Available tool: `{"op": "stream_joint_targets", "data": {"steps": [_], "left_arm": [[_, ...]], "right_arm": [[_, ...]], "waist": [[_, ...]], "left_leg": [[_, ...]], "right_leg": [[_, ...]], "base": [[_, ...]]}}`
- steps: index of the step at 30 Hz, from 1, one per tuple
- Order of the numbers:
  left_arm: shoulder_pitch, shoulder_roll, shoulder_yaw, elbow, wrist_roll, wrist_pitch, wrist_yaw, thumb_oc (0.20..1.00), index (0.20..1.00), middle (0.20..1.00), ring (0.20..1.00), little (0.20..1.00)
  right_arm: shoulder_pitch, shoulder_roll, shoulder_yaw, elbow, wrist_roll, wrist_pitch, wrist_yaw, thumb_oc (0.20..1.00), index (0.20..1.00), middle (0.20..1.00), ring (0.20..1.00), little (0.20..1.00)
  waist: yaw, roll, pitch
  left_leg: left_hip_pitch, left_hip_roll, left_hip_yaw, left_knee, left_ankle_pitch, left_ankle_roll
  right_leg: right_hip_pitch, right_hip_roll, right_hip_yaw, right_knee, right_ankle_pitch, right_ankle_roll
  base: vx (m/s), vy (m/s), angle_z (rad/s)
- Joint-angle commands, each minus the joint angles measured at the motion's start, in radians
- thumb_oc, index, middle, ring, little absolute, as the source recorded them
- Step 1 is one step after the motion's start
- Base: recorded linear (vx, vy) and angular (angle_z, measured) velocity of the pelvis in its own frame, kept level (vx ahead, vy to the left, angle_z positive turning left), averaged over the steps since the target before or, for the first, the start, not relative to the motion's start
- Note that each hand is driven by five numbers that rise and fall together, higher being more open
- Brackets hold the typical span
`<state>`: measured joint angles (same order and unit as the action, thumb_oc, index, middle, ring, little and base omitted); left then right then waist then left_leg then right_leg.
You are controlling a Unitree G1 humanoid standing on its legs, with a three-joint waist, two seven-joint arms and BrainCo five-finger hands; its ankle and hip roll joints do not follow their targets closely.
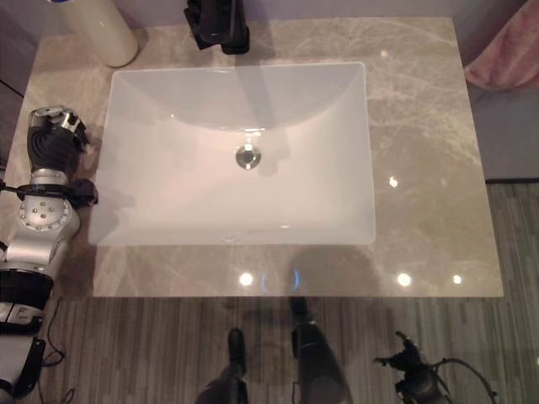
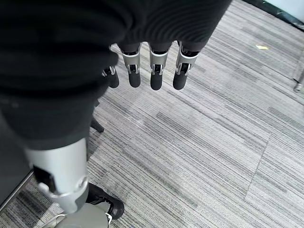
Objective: Put brush and paste in cup on sink, flatten towel.
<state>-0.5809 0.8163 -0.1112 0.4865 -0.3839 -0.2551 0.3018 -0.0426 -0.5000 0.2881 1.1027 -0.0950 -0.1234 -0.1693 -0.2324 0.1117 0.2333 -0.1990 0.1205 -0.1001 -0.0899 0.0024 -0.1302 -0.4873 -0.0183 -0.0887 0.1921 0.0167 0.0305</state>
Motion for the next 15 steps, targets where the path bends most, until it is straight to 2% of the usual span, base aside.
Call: {"op": "stream_joint_targets", "data": {"steps": [1, 7, 11, 12, 13, 15], "left_arm": [[0.063, -0.051, 0.055, 0.015, -0.003, -0.001, -0.002, 0.200, 0.200, 0.200, 0.200, 0.200], [0.127, -0.136, 0.074, -0.038, -0.031, -0.013, -0.001, 0.200, 0.200, 0.200, 0.200, 0.200], [0.284, -0.194, 0.114, -0.300, -0.034, -0.047, -0.057, 0.200, 0.200, 0.200, 0.200, 0.200], [0.290, -0.195, 0.118, -0.305, -0.033, -0.044, -0.057, 0.200, 0.200, 0.200, 0.200, 0.200], [0.351, -0.203, 0.150, -0.381, -0.026, -0.074, -0.070, 0.200, 0.200, 0.200, 0.200, 0.200], [0.356, -0.203, 0.153, -0.385, -0.025, -0.073, -0.070, 0.200, 0.200, 0.200, 0.200, 0.200]], "right_arm": [[0.057, 0.002, -0.026, 0.057, -0.003, 0.016, 0.005, 1.000, 1.000, 1.000, 1.000, 1.000], [0.067, 0.007, -0.057, 0.092, 0.002, 0.029, 0.012, 1.000, 1.000, 1.000, 1.000, 1.000], [0.067, 0.014, -0.099, 0.106, 0.021, 0.033, 0.007, 1.000, 1.000, 1.000, 1.000, 1.000], [0.068, 0.013, -0.098, 0.105, 0.021, 0.033, 0.007, 1.000, 1.000, 1.000, 1.000, 1.000], [0.070, 0.020, -0.102, 0.103, 0.021, 0.030, 0.013, 1.000, 1.000, 1.000, 1.000, 1.000], [0.071, 0.020, -0.100, 0.102, 0.021, 0.030, 0.013, 1.000, 1.000, 1.000, 1.000, 1.000]], "waist": [[0.006, -0.031, -0.083], [0.009, -0.026, -0.129], [0.029, -0.035, -0.160], [0.029, -0.035, -0.159], [0.038, -0.041, -0.169], [0.038, -0.041, -0.167]], "left_leg": [[0.159, -0.077, 0.064, 0.003, -0.069, 0.056], [0.226, -0.073, 0.066, 0.003, -0.079, 0.064], [0.285, -0.087, 0.061, 0.003, -0.096, 0.093], [0.288, -0.087, 0.063, 0.003, -0.096, 0.094], [0.306, -0.099, 0.063, 0.003, -0.109, 0.108], [0.310, -0.099, 0.065, 0.003, -0.110, 0.108]], "right_leg": [[-0.037, -0.040, 0.054, -0.045, 0.124, 0.101], [0.056, -0.030, 0.059, -0.063, 0.107, 0.098], [0.130, -0.029, 0.076, -0.080, 0.102, 0.100], [0.133, -0.028, 0.077, -0.081, 0.103, 0.100], [0.154, -0.033, 0.091, -0.087, 0.106, 0.106], [0.157, -0.033, 0.093, -0.089, 0.106, 0.106]], "base": [[0.07, -0.002, -0.02], [0.08, 0.004, -0.02], [0.05, 0.044, -0.03], [0.01, 0.097, -0.13], [-0.01, 0.060, -0.24], [-0.01, 0.053, -0.23]]}}
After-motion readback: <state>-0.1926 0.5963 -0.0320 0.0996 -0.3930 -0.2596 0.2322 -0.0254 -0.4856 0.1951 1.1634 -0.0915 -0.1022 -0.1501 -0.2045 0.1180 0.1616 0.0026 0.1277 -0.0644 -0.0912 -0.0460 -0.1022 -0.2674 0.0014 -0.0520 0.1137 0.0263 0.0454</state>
